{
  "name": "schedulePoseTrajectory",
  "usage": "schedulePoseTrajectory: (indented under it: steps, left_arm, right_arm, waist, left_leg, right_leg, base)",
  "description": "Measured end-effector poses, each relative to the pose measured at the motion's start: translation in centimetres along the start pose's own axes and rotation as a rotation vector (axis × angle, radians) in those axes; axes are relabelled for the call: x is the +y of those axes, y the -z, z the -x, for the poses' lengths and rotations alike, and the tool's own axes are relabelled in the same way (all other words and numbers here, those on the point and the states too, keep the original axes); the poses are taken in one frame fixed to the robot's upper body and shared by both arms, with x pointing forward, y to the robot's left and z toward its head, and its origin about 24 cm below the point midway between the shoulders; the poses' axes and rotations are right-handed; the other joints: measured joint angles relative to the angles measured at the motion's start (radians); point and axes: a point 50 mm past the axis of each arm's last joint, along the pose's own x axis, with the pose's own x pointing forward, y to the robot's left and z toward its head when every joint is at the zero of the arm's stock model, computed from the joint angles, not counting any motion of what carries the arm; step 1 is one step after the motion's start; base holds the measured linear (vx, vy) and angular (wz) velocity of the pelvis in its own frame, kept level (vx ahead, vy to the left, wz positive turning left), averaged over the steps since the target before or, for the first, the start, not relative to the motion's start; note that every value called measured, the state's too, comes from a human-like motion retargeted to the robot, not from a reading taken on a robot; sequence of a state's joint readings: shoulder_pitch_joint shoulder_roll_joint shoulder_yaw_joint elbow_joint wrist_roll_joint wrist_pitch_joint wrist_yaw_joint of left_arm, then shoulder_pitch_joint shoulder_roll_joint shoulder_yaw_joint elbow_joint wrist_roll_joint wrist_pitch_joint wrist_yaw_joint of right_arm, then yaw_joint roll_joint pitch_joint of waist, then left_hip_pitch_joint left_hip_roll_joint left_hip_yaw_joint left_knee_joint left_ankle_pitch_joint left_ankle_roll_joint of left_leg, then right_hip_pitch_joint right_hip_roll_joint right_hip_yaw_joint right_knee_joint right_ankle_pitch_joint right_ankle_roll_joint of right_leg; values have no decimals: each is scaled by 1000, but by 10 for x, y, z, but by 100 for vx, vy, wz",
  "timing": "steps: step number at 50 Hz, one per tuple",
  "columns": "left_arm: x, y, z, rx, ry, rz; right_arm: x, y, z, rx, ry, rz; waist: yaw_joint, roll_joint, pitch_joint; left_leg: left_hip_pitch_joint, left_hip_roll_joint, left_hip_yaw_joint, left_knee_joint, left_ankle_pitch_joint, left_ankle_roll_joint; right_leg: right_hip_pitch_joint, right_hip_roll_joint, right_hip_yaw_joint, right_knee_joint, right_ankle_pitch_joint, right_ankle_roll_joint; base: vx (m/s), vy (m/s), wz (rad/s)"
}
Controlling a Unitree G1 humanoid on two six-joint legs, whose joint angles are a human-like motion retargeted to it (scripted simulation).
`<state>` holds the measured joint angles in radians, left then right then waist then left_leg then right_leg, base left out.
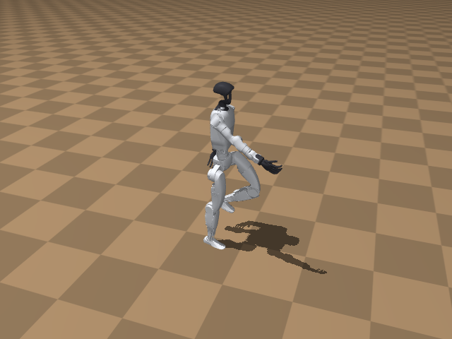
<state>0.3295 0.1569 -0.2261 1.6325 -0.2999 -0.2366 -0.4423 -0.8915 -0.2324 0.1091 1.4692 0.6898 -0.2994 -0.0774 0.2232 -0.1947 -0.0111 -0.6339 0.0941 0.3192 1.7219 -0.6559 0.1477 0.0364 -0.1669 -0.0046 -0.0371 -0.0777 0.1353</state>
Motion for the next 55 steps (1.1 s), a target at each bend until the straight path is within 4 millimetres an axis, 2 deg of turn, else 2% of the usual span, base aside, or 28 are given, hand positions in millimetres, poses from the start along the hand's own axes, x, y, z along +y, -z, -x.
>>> schedulePoseTrajectory:
  steps: [3, 5, 7, 10, 13, 15, 16, 18, 21, 23, 25, 27, 30, 33, 35, 38, 40, 43, 45, 47, 49, 50, 52, 53, 55]
  left_arm:
    - [-8, 47, 7, 90, 29, 85]
    - [-13, 64, 11, 137, 44, 105]
    - [-15, 65, 10, 151, 43, 100]
    - [-11, 36, 1, 74, -29, 77]
    - [-6, -21, -7, -138, -154, 95]
    - [-7, -62, -10, -240, -177, 123]
    - [-9, -84, -10, -277, -172, 88]
    - [-12, -132, -6, -353, -160, -22]
    - [-21, -225, 19, -526, -171, -218]
    - [-31, -295, 54, -691, -207, -294]
    - [-44, -358, 101, -874, -240, -334]
    - [-60, -404, 151, -1047, -262, -362]
    - [-82, -448, 222, -1271, -290, -391]
    - [-99, -471, 279, -1435, -307, -412]
    - [-107, -478, 307, -1507, -310, -442]
    - [-116, -482, 327, -1560, -301, -484]
    - [-119, -482, 326, -1567, -283, -494]
    - [-120, -477, 300, -1544, -226, -440]
    - [-118, -471, 274, -1502, -198, -364]
    - [-111, -457, 233, -1386, -192, -367]
    - [-97, -430, 181, -1222, -201, -417]
    - [-89, -412, 154, -1124, -210, -452]
    - [-65, -360, 98, -871, -198, -507]
    - [-53, -329, 73, -735, -171, -521]
    - [-34, -264, 35, -528, -116, -475]
  right_arm:
    - [13, -26, -5, -77, -22, 1]
    - [17, -33, -6, -98, -34, 9]
    - [18, -29, -5, -88, -41, 23]
    - [13, -11, -1, -43, -36, 46]
    - [-4, 25, 9, 13, 11, 59]
    - [-23, 65, 23, 139, 28, 155]
    - [-36, 88, 34, 217, 30, 198]
    - [-65, 136, 65, 385, 31, 262]
    - [-112, 200, 130, 664, 52, 307]
    - [-140, 230, 178, 847, 96, 305]
    - [-163, 250, 224, 1003, 154, 275]
    - [-181, 261, 267, 1110, 223, 220]
    - [-202, 269, 322, 1203, 326, 138]
    - [-213, 270, 359, 1265, 372, 100]
    - [-218, 270, 374, 1306, 364, 106]
    - [-222, 268, 377, 1332, 337, 141]
    - [-224, 266, 368, 1312, 333, 161]
    - [-222, 262, 337, 1234, 354, 180]
    - [-214, 260, 310, 1196, 349, 207]
    - [-199, 257, 278, 1156, 287, 244]
    - [-180, 250, 241, 1062, 237, 256]
    - [-169, 245, 222, 1003, 215, 252]
    - [-146, 230, 181, 894, 171, 238]
    - [-134, 220, 161, 834, 157, 222]
    - [-113, 189, 118, 670, 167, 183]
  waist:
    - [18, 3, -8]
    - [24, 0, -13]
    - [32, -7, -11]
    - [71, 1, 40]
    - [74, 81, 88]
    - [35, 122, 89]
    - [6, 134, 85]
    - [-53, 160, 73]
    - [-120, 180, 41]
    - [-154, 180, 36]
    - [-195, 180, 51]
    - [-248, 187, 65]
    - [-322, 206, 75]
    - [-372, 222, 68]
    - [-387, 229, 53]
    - [-394, 236, 24]
    - [-395, 239, 6]
    - [-393, 226, 14]
    - [-381, 192, 62]
    - [-318, 158, 77]
    - [-233, 130, 88]
    - [-190, 113, 97]
    - [-121, 55, 111]
    - [-109, 30, 91]
    - [-113, 24, 18]
  left_leg:
    - [-52, 4, 8, -128, 9, -8]
    - [-44, -4, 25, -303, 37, -18]
    - [31, -12, 76, -581, 80, -32]
    - [309, -54, 209, -1201, 192, -77]
    - [568, -71, 266, -1678, 405, -105]
    - [652, -69, 258, -1809, 520, -156]
    - [670, -62, 241, -1809, 529, -182]
    - [703, -48, 199, -1809, 531, -218]
    - [712, -38, 137, -1809, 510, -231]
    - [716, -44, 101, -1809, 491, -238]
    - [740, -53, 62, -1809, 469, -249]
    - [768, -55, 16, -1809, 452, -253]
    - [807, -47, -41, -1809, 432, -248]
    - [829, -40, -72, -1809, 416, -234]
    - [835, -39, -78, -1809, 407, -231]
    - [840, -45, -76, -1809, 395, -235]
    - [849, -54, -76, -1809, 389, -240]
    - [893, -78, -94, -1785, 369, -249]
    - [972, -113, -116, -1771, 353, -238]
    - [1011, -145, -105, -1744, 361, -204]
    - [1026, -165, -66, -1676, 399, -166]
    - [1029, -175, -41, -1623, 422, -149]
    - [934, -189, 15, -1346, 393, -142]
    - [802, -166, 35, -1099, 331, -139]
    - [502, -82, 35, -625, 208, -107]
  right_leg:
    - [10, -1, 9, 21, -25, -1]
    - [13, -8, 15, 41, -41, 2]
    - [21, -17, 24, 64, -55, 10]
    - [84, -19, 53, 95, -72, 32]
    - [191, 50, 67, 120, -96, 32]
    - [217, 88, 52, 172, -106, 6]
    - [211, 100, 32, 231, -96, -11]
    - [158, 121, -24, 413, -56, -50]
    - [-73, 97, -125, 876, 7, -111]
    - [-235, 51, -164, 1180, -10, -161]
    - [-352, 21, -174, 1414, -78, -203]
    - [-435, 22, -171, 1562, -142, -222]
    - [-537, 31, -177, 1674, -222, -238]
    - [-627, 32, -188, 1656, -258, -241]
    - [-680, 35, -190, 1583, -257, -234]
    - [-710, 35, -203, 1361, -247, -208]
    - [-671, 29, -233, 1126, -228, -187]
    - [-451, 32, -320, 559, -141, -123]
    - [-240, 54, -333, 163, 23, -42]
    - [-141, 62, -295, 4, 148, 6]
    - [-71, 65, -242, -50, 168, 27]
    - [-42, 59, -209, -50, 154, 40]
    - [5, 12, -150, -50, 134, 63]
    - [-3, -9, -136, -50, 127, 64]
    - [-57, -8, -131, -50, 107, 49]
  base:
    - [45, 10, -19]
    - [45, 12, -11]
    - [48, 14, -23]
    - [57, 17, -68]
    - [61, 25, -43]
    - [54, 25, 47]
    - [51, 24, 89]
    - [48, 23, 115]
    - [42, 19, 112]
    - [41, 14, 96]
    - [43, 12, 102]
    - [44, 9, 109]
    - [43, 5, 94]
    - [42, 0, 55]
    - [42, -3, 16]
    - [43, -4, 0]
    - [47, -5, 7]
    - [54, -8, 30]
    - [61, -12, 16]
    - [58, -16, -73]
    - [56, -19, -140]
    - [56, -20, -162]
    - [50, -18, -130]
    - [40, -13, -49]
    - [36, -7, 3]
